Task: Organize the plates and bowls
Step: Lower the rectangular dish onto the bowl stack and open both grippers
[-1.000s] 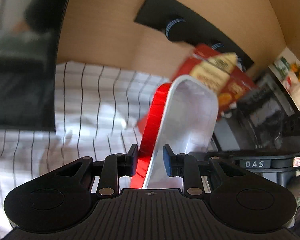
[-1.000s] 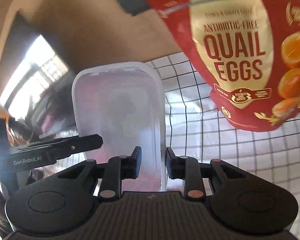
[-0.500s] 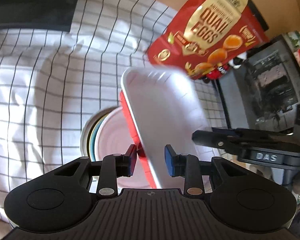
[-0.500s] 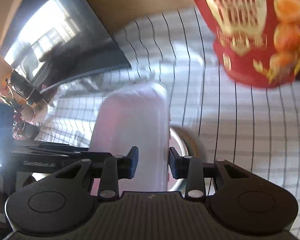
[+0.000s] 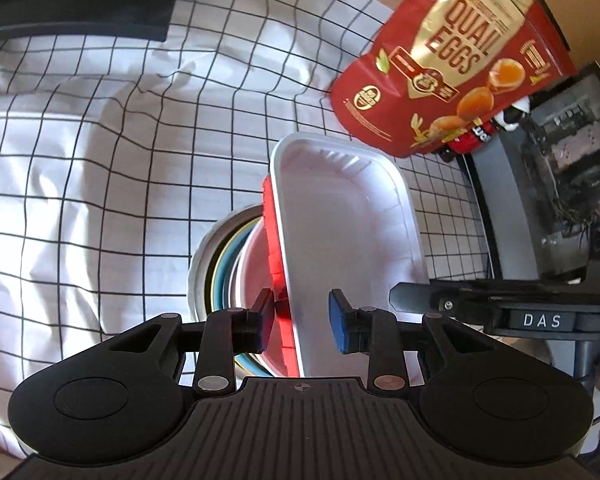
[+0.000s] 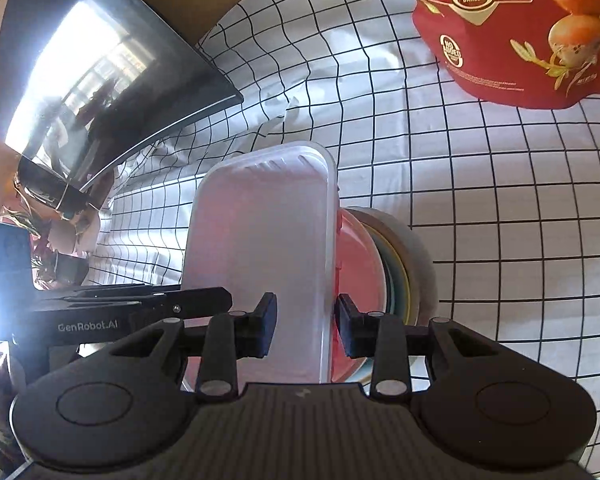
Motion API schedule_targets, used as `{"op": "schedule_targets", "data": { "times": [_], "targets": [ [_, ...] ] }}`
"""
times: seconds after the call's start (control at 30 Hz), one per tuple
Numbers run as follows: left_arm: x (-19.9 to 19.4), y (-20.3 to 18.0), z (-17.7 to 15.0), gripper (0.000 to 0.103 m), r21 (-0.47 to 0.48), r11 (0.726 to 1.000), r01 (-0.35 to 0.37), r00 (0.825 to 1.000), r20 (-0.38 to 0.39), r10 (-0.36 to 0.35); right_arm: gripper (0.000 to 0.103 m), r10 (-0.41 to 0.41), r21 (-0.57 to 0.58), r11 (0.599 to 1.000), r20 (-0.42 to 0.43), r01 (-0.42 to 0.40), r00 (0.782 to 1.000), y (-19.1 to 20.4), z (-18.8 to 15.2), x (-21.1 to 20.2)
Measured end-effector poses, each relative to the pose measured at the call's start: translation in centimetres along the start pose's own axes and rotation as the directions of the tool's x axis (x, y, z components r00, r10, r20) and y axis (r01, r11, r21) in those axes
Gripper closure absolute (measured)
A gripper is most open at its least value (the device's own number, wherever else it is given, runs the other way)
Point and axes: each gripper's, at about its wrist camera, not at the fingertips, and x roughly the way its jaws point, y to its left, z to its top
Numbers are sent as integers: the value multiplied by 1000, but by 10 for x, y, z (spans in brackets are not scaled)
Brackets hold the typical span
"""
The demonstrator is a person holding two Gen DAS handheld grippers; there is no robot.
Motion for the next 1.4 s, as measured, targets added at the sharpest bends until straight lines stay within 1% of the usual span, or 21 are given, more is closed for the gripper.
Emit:
{"op": "schedule_targets", "data": {
  "times": [0.17,0.4,0.53,0.6,0.73,0.9,1.1,1.2,1.33,1.4],
  "targets": [
    [6,3,4,72,-13,1000,6,1000,-10,-6,70,2,14,1000,-6,-2,1000,-1,5,5],
    [0,1,1,71,-5,1000,7,1000,-11,-7,70,25,4,1000,-18,-25,1000,2,3,-1],
    [5,0,-2,71,0,1000,10,999,-31,-10,70,34,-5,999,-5,-34,999,2,2,-9],
    [11,1,-3,72,-9,1000,22,998,-50,-23,70,31,-2,1000,0,-31,1000,-1,3,-11],
    [15,0,-7,72,-11,999,34,997,-62,-35,70,24,6,1000,-7,-24,1000,-8,1,-10],
    [7,0,-7,72,-8,1000,28,999,-45,-28,70,38,9,999,-6,-38,999,-11,-2,-11],
    [-6,8,-7,72,-37,999,29,999,-23,-30,70,55,-1,998,9,-55,998,-8,-6,-16],
    [-11,12,-7,72,-39,999,36,999,-18,-37,70,40,-7,999,21,-40,999,-4,-9,-16],
    [-16,18,-2,72,-30,998,54,998,-18,-54,67,-39,-35,999,80,41,996,3,-14,-20],
    [-19,23,1,72,-28,997,71,997,-18,-71,63,-70,-40,996,114,75,991,8,-15,-24]
  ]
}}
